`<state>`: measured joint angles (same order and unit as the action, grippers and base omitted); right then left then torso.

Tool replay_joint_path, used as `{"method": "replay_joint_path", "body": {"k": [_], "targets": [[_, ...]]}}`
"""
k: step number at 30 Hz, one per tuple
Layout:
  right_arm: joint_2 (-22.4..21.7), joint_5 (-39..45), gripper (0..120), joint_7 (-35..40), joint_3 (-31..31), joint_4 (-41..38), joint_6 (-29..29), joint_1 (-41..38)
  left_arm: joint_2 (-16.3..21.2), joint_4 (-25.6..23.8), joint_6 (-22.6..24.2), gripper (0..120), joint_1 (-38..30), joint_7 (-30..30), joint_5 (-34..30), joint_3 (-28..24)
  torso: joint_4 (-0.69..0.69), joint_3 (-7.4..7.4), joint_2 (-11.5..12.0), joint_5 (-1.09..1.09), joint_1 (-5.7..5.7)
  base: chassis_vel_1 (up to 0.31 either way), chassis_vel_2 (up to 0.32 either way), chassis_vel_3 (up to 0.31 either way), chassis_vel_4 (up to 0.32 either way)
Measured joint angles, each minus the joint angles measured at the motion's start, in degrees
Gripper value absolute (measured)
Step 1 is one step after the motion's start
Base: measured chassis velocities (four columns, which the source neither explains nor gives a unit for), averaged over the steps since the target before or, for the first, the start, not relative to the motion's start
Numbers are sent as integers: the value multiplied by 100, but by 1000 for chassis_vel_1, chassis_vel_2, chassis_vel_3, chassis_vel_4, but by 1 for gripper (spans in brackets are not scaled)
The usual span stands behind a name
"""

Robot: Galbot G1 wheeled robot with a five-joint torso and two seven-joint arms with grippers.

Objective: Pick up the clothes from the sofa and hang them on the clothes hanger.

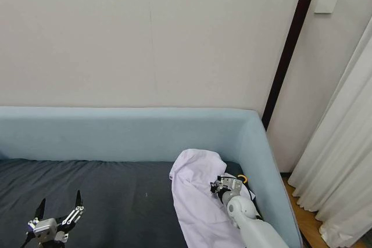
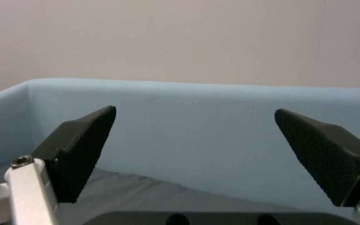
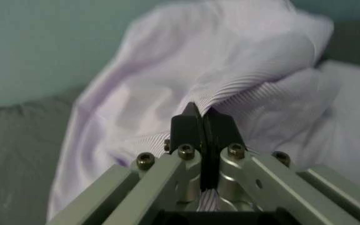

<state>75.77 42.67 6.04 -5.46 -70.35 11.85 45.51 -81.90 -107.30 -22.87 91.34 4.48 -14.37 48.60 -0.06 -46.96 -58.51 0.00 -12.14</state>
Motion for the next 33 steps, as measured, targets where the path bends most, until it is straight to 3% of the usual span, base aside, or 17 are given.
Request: {"method": "replay_joint_path", "body": {"k": [3,5,7,13,15,20,24,28,33], "targets": [[-513,-70,0,-497,93,-857,-832,341,45,41,26,100,-92,-8,-43,-96,-3,0,0,0,0,0,0,0,0],[-607,-26,0,-574,99,-1057,-920,393,45,50,26,100,-111,-12,-44,-122,-3,0,0,0,0,0,0,0,0],[-977,305,0,-714,92,-1908,-1109,538,44,79,28,100,-188,-19,-47,-228,-2,0,-1,0,0,0,0,0,0],[-1687,1113,0,-713,-87,-3304,-1144,341,40,88,32,100,-306,-22,-51,-377,-1,0,-1,0,1,0,0,0,0],[-1748,1177,0,-709,-105,-3388,-1145,292,38,86,32,100,-309,-22,-51,-387,-1,0,-1,0,1,0,0,0,0],[-2643,1941,0,-672,-409,-4145,-1127,-656,27,-13,31,100,-303,-23,-57,-454,0,0,-1,0,1,0,0,0,0],[-3105,2361,0,-541,-458,-4482,-1110,-1056,-7,-61,31,100,-314,-23,-54,-493,-2,0,-1,-1,1,0,0,0,0],[-3304,2178,0,-544,-426,-4825,-1069,-1038,-94,-85,23,100,-319,-25,-23,-543,-1,1,-1,-2,1,0,0,0,0],[-3082,1250,0,-726,-127,-5078,-1067,-123,-174,-87,-20,100,-294,-31,48,-581,-1,1,-1,-3,1,0,0,0,0]]}}
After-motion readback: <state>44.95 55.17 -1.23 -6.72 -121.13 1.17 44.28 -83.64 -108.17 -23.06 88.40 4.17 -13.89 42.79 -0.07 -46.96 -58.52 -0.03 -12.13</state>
